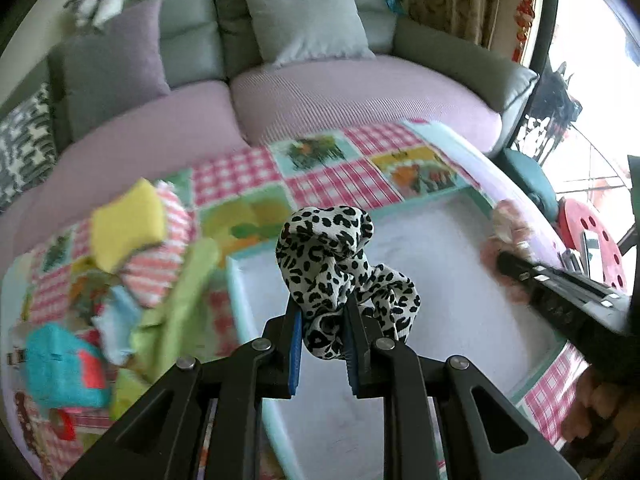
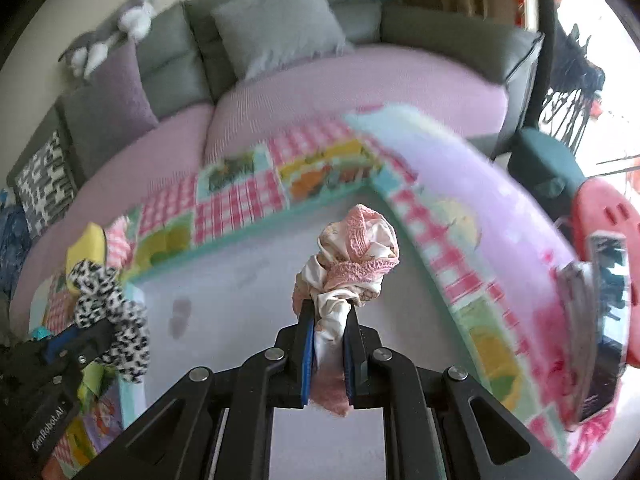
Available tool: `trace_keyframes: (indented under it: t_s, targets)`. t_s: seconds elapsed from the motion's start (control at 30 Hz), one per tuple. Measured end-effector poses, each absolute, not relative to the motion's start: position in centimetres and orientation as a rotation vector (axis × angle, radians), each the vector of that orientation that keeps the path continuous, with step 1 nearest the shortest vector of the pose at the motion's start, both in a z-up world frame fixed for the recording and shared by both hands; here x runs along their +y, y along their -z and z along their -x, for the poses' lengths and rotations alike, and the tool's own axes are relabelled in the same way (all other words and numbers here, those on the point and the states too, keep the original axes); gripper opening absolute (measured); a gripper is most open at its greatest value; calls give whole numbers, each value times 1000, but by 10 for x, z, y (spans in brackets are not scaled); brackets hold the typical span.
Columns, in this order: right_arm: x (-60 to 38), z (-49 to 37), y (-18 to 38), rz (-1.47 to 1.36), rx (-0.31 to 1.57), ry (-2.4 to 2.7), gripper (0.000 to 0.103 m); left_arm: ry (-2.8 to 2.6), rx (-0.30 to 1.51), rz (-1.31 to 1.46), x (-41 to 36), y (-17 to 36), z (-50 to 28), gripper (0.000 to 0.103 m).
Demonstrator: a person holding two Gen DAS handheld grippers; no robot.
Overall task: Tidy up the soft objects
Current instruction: 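Carry both scrunchies to the green tray and open both tools to drop them, then move both tools back toward the wipes pouch and tissue pack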
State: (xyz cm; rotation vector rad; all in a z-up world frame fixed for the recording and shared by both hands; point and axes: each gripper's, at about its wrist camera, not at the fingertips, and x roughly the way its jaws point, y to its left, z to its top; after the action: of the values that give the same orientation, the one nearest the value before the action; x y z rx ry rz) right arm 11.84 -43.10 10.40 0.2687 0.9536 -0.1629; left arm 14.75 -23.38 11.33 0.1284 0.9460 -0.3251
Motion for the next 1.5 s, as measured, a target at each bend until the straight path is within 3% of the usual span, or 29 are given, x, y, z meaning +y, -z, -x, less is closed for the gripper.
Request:
trace_keyframes:
  t_s: [0.47, 0.6, 0.77, 0.83, 0.9, 0.97, 1.03, 1.07, 1.13, 1.2, 1.3, 1.5]
  targets:
    - [-429, -131, -76, -242, 1047, 191, 17, 300, 1077, -115, -245, -52, -172, 19]
    - [-425, -132, -83, -192, 1047, 220, 22, 288, 1081, -103, -243, -59, -174, 28]
    - [-422, -125, -100, -181, 1023, 201, 35, 272, 1058, -127, -242, -81, -168, 46]
    - [-418, -122, -105, -152, 1025, 201, 46, 265, 1049, -123, -238, -92, -164, 54]
    - [-415, -118, -111, -136, 1021, 190, 54, 244, 1028, -126, -234, -102, -161, 55]
    - [-413, -117, -116, -128, 1017, 182, 56, 214, 1016, -128, -228, -109, -158, 57]
    - [-410, -115, -119, -108, 1021, 173, 63, 174, 1019, -116, -218, -111, -157, 74]
    - [-408, -114, -120, -100, 1022, 170, 65, 157, 1020, -106, -214, -111, -157, 77]
    - [-406, -113, -121, -86, 1023, 161, 80, 124, 1016, -89, -204, -110, -157, 79]
    - [-404, -111, -121, -83, 1018, 150, 89, 86, 1015, -81, -195, -108, -157, 80]
    - [-401, -111, -121, -82, 1013, 141, 103, 35, 1018, -53, -182, -102, -158, 93]
    - [-391, -110, -123, -51, 977, 131, 103, -23, 1006, -1, -161, -92, -152, 94]
